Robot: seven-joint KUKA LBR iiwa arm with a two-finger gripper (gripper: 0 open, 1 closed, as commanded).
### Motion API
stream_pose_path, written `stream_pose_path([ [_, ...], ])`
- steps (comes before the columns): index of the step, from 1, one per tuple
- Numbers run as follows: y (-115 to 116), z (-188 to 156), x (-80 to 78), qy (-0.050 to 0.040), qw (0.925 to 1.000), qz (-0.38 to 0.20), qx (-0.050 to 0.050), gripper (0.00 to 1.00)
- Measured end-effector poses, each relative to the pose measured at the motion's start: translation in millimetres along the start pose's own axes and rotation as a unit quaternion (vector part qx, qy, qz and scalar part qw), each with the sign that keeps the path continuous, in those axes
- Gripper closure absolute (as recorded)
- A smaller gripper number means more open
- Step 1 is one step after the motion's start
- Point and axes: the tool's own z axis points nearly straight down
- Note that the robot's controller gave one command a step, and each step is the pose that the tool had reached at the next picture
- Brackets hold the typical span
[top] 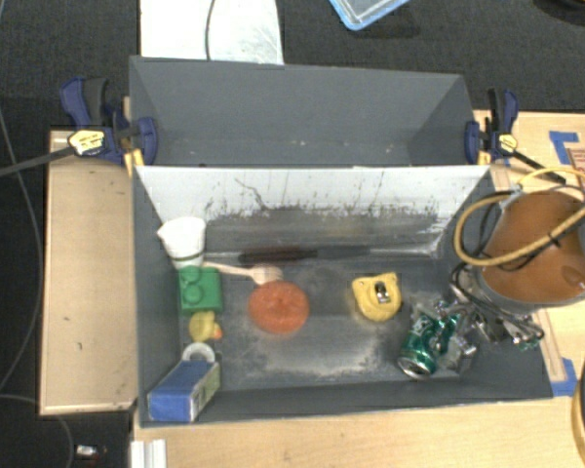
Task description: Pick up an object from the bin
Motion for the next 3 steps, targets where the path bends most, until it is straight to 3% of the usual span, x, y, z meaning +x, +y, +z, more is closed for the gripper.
stream_pose_path([
  [1, -4, -32, 11.0, -0.003, 0.9973, 0.073, 0.001, 1.0],
  [2, -4, -32, 10.9, -0.003, 0.9974, 0.072, 0.001, 1.0],
  [3, -3, -95, 9.0, -0.0009, 0.9977, 0.068, 0.0, 1.0],
])
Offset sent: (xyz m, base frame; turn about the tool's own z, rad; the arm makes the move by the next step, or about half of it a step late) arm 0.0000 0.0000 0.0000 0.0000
